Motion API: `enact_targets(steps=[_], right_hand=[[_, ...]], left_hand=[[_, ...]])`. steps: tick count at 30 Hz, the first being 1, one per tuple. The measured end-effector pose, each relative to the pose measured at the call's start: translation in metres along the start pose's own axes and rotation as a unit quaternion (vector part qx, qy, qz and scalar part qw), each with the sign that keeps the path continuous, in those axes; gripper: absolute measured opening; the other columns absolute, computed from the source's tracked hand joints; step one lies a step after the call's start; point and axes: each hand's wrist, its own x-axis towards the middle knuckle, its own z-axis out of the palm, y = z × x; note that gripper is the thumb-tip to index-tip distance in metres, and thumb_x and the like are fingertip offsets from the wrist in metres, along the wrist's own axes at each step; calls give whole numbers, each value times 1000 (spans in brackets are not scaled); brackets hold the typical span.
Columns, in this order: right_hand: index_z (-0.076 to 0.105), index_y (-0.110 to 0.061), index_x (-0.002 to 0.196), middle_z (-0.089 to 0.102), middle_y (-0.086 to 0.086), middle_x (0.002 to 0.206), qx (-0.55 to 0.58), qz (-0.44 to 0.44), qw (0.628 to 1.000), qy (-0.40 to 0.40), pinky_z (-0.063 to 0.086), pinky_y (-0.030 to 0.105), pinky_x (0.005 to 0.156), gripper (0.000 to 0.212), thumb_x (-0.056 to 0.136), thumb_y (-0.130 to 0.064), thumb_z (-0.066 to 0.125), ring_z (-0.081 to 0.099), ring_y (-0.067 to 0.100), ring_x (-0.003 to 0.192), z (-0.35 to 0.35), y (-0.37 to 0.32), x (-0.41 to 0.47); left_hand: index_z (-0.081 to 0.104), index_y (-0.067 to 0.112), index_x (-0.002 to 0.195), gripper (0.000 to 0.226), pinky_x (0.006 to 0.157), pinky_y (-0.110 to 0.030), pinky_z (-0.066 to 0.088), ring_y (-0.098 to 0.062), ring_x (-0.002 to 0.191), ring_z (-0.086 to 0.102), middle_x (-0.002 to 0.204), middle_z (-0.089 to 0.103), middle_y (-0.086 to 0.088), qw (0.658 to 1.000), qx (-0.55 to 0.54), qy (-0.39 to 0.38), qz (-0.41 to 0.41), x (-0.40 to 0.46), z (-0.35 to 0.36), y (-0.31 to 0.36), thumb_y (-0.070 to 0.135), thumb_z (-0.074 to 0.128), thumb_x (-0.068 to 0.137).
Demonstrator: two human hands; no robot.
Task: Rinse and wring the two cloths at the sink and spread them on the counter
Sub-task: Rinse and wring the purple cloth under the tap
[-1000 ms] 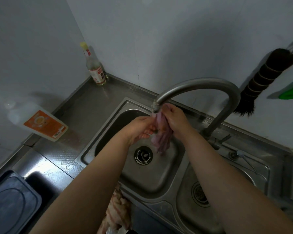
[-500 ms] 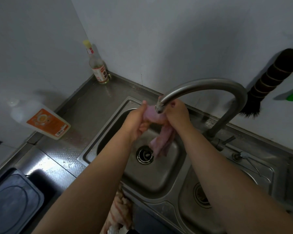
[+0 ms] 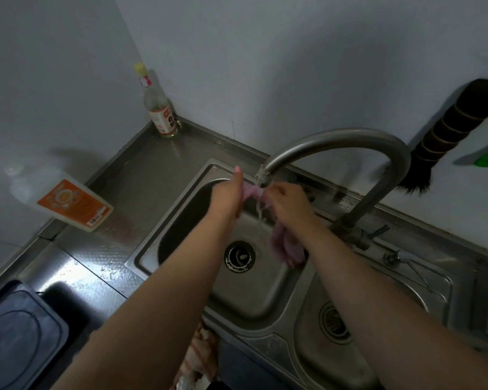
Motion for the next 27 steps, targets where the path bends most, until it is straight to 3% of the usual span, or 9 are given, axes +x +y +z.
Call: enact_targets(steps=[3, 5, 9, 12, 16, 19, 21, 23, 27], right_hand=[[58, -12, 75, 64, 7, 77, -153, 9, 986, 62, 49, 39, 70, 35, 100, -24, 38, 63, 29, 79, 9, -7, 16], [52, -10, 74, 63, 13, 82, -183, 2, 980, 81, 48, 44, 80, 36, 102, -22, 32, 61, 34, 85, 10, -7, 20], [53, -17, 66, 56, 0, 60, -165, -30, 985, 36, 40, 24, 48, 52, 104, -40, 27, 55, 14, 51, 26, -3, -2], [57, -8, 83, 60, 5, 75, -210, -19, 976, 53, 48, 37, 65, 41, 104, -28, 29, 61, 24, 72, 16, 5, 15], [53, -16, 67, 54, -1, 63, -208, -33, 977, 37, 38, 28, 55, 49, 104, -38, 30, 57, 18, 60, 27, 2, 5], [59, -12, 76, 56, 1, 71, -249, -31, 968, 25, 37, 29, 60, 49, 104, -37, 27, 58, 23, 70, 21, 3, 10], [65, -9, 90, 58, 3, 79, -175, 28, 984, -2, 36, 28, 61, 46, 104, -36, 31, 60, 23, 78, 1, 5, 23], [67, -12, 95, 61, -2, 79, -23, 69, 997, -37, 36, 23, 59, 47, 102, -45, 35, 59, 9, 74, -9, 7, 24], [67, -24, 92, 65, -13, 86, 58, 30, 987, -145, 46, 15, 65, 17, 95, -33, 54, 62, 4, 82, -15, 13, 15]], left_hand=[[64, 13, 84, 20, 40, -20, 35, -10, 38, 45, 52, 50, 1, 987, -145, -26, -59, -23, 38, -5, 26, 54, 96], [62, 12, 78, 22, 46, -24, 41, -14, 44, 51, 53, 53, -2, 984, -163, -29, -65, -26, 42, -6, 25, 56, 95], [60, 13, 75, 34, 58, -28, 51, -15, 57, 59, 59, 60, -1, 972, -213, -14, -95, -20, 23, 0, 32, 48, 99], [56, 14, 75, 33, 34, -19, 30, -10, 34, 40, 46, 45, 3, 986, -136, -45, -90, -29, 28, -3, 31, 44, 101], [58, 14, 74, 36, 39, -21, 36, -11, 40, 44, 53, 50, 2, 984, -156, -47, -73, -24, 19, -4, 32, 44, 101], [47, 20, 61, 50, 33, -15, 19, -6, 33, 29, 45, 38, 6, 981, -98, -153, -76, -22, 9, -11, 46, 36, 102], [44, 23, 54, 57, 34, -15, 15, -5, 34, 25, 43, 34, 8, 978, -44, -195, -53, -17, 0, -18, 57, 34, 98], [55, 24, 55, 58, 40, -19, 26, -6, 42, 34, 48, 42, 8, 981, -53, -183, -28, -8, -18, -18, 66, 39, 91], [63, 11, 81, 40, 63, -24, 57, -10, 59, 64, 62, 66, 0, 965, -187, -182, -32, 3, -48, -9, 46, 50, 94]])
